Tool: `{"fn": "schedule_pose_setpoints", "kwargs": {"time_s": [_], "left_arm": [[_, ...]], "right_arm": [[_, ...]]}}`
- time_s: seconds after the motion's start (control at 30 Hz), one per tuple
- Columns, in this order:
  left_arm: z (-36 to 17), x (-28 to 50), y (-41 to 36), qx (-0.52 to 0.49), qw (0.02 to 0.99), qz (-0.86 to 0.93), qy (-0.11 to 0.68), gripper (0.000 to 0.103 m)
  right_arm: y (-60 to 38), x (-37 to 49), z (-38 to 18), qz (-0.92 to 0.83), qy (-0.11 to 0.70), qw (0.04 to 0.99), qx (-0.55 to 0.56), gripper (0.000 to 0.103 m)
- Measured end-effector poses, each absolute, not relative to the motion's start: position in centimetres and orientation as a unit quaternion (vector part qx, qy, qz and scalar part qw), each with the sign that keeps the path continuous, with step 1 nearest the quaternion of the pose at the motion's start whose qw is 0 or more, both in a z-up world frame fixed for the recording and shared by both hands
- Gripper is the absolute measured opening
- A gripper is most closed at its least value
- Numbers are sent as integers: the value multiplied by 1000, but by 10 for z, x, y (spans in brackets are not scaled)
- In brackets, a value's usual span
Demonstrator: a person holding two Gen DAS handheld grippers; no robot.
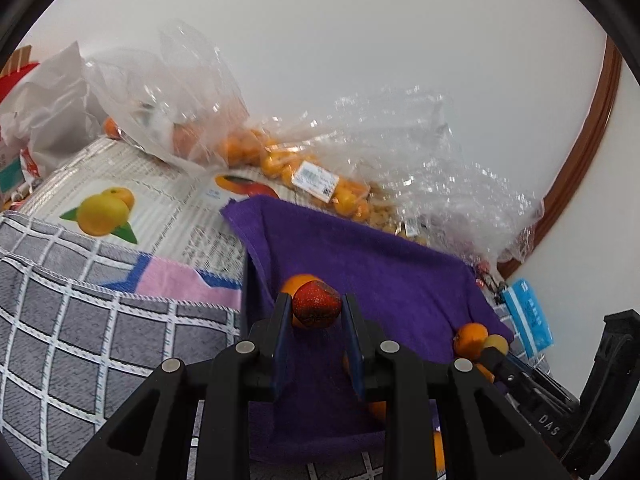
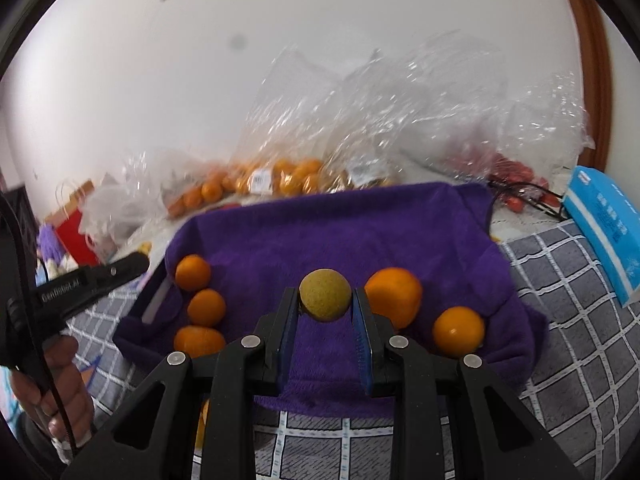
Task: Organize fruits
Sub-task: 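Lower both fruits onto the towel and open both tools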
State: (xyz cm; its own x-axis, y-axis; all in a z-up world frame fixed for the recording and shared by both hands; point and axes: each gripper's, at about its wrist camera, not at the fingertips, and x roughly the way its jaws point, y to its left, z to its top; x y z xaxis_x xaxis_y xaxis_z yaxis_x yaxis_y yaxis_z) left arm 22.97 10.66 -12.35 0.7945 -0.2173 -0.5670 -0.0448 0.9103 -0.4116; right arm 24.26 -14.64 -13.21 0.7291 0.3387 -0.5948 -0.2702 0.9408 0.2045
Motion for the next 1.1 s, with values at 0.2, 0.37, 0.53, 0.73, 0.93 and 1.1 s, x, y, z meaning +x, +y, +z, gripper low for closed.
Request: {"fn": "schedule_pose_setpoints", "kwargs": {"time_s": [0.2,0.37,0.53,0.73,0.93,1.1], "left_arm": [[-133,235,97,-188,919,-45,343,24],[-137,237,92,-182,916,-47,355,24],[-139,239,91,-180,913,-43,362,24],[-142,241,90,-182,911,-43,368,24],[-142,242,85,-167,915,-40,366,24],[-142,243,86,-170,913,-42,369,24]], "right_arm": [[-131,246,-149,151,362,920,12,27],[-127,245,-151,150,365,919,-4,27],[-129,246,-152,149,367,918,0,27],[-125,246,-152,145,364,920,-11,27],[-127,244,-151,149,357,922,-6,27],[-131,239,-148,147,348,926,2,28]]}}
